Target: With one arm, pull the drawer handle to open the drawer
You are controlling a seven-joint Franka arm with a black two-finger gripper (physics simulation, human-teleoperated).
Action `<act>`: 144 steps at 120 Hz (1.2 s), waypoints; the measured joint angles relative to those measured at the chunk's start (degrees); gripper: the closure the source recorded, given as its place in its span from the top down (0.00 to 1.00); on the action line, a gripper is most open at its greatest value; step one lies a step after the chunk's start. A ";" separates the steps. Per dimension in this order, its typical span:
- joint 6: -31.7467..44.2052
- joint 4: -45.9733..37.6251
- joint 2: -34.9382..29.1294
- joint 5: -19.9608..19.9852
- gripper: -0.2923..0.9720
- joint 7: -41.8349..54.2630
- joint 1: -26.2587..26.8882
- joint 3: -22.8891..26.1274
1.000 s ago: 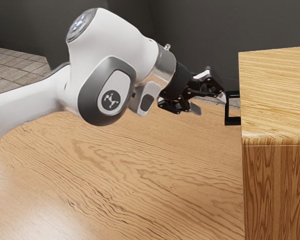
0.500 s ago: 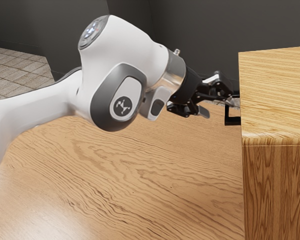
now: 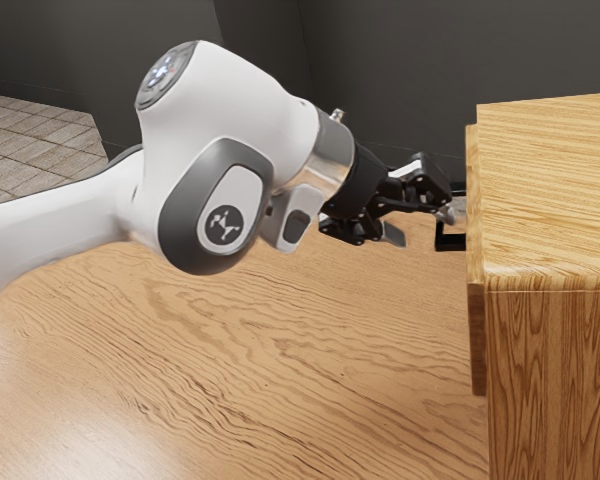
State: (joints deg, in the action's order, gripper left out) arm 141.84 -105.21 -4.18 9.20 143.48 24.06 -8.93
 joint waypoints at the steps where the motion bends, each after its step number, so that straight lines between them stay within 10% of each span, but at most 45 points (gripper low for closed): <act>1: 0.00 -0.13 -0.13 -0.01 0.56 0.00 0.09 -0.14; 87: 0.10 -6.29 -6.84 -1.49 0.56 0.18 17.77 -19.16; 144: -0.25 -12.30 -14.61 -3.73 0.55 0.42 18.34 -22.04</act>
State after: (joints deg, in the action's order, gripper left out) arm 141.59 -117.52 -18.80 5.46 143.90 42.40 -30.97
